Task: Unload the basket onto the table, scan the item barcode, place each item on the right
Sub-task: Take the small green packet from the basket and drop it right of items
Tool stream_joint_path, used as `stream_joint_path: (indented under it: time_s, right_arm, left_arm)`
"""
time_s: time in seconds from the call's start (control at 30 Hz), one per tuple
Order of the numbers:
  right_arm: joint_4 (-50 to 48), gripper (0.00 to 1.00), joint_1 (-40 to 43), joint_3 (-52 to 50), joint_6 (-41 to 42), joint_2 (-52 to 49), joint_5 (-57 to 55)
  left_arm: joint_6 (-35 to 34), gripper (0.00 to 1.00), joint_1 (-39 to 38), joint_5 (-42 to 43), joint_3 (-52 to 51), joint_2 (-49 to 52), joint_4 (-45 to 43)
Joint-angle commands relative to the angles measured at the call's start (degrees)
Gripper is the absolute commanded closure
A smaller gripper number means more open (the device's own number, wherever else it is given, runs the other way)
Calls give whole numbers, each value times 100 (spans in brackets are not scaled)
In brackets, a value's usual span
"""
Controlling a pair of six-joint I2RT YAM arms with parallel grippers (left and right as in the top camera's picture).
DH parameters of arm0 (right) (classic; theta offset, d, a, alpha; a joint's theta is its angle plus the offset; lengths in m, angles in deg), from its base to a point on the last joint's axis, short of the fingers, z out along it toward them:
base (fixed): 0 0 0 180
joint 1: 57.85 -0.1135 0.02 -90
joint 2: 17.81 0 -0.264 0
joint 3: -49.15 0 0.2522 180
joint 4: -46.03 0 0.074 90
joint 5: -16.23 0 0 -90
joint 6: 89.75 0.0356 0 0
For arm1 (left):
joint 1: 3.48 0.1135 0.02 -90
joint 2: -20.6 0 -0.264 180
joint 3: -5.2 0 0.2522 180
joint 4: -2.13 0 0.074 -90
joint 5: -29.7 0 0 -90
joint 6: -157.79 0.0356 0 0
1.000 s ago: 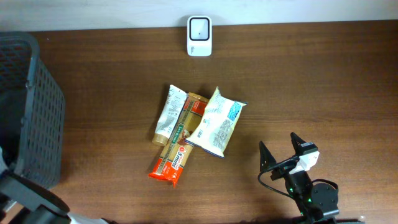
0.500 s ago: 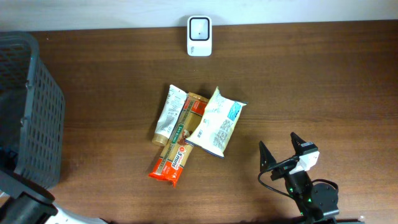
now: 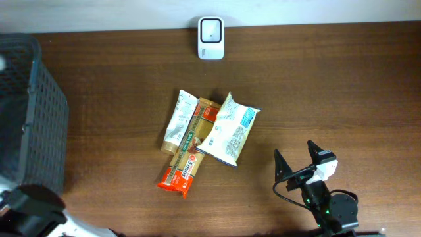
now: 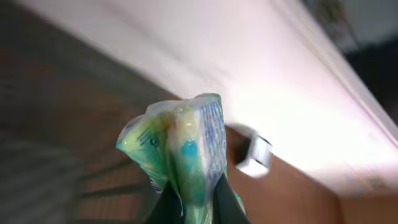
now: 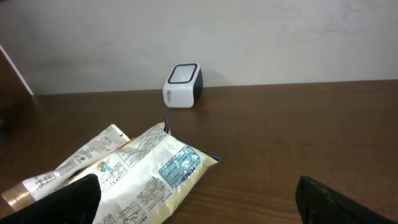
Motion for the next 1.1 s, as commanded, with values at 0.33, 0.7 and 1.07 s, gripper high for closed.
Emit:
stream_joint_path:
  time_s: [0.33, 0.7, 1.07]
  right_arm:
    - [22, 1, -33, -31, 42, 39, -11]
    - [20, 1, -33, -31, 42, 39, -9]
    - [22, 1, -33, -31, 42, 39, -9]
  left_arm:
    - [675, 100, -6760, -4221, 35, 1576, 892]
    - [284, 100, -8848, -3936, 15, 2896, 68]
    - [289, 0, -7849, -4159, 1351, 3058, 833]
